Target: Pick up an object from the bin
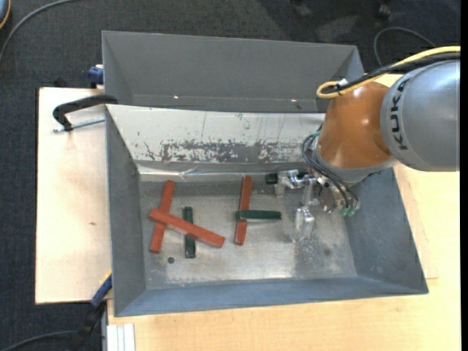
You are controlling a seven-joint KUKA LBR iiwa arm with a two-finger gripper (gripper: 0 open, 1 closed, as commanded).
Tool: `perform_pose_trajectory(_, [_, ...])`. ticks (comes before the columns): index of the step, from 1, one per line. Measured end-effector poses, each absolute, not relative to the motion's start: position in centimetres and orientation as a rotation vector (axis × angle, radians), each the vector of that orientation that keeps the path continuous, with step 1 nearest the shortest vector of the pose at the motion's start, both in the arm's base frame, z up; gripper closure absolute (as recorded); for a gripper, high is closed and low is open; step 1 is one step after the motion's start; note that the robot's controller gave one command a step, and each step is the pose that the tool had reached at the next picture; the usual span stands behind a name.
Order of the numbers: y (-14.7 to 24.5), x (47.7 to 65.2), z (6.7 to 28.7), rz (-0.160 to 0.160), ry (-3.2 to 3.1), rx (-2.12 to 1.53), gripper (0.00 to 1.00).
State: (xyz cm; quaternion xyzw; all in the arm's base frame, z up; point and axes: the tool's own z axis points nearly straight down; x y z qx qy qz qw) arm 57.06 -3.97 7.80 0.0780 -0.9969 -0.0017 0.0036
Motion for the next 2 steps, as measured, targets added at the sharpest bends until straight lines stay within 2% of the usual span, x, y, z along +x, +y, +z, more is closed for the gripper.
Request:
perform_pose_trajectory(1, [2.33, 59.63, 7.07, -0.006, -3.129, 0.362, 0.0])
perform_pose_trajectory(2, [1.91, 59.59, 7.11, -0.001, -3.128, 0.354, 1.0])
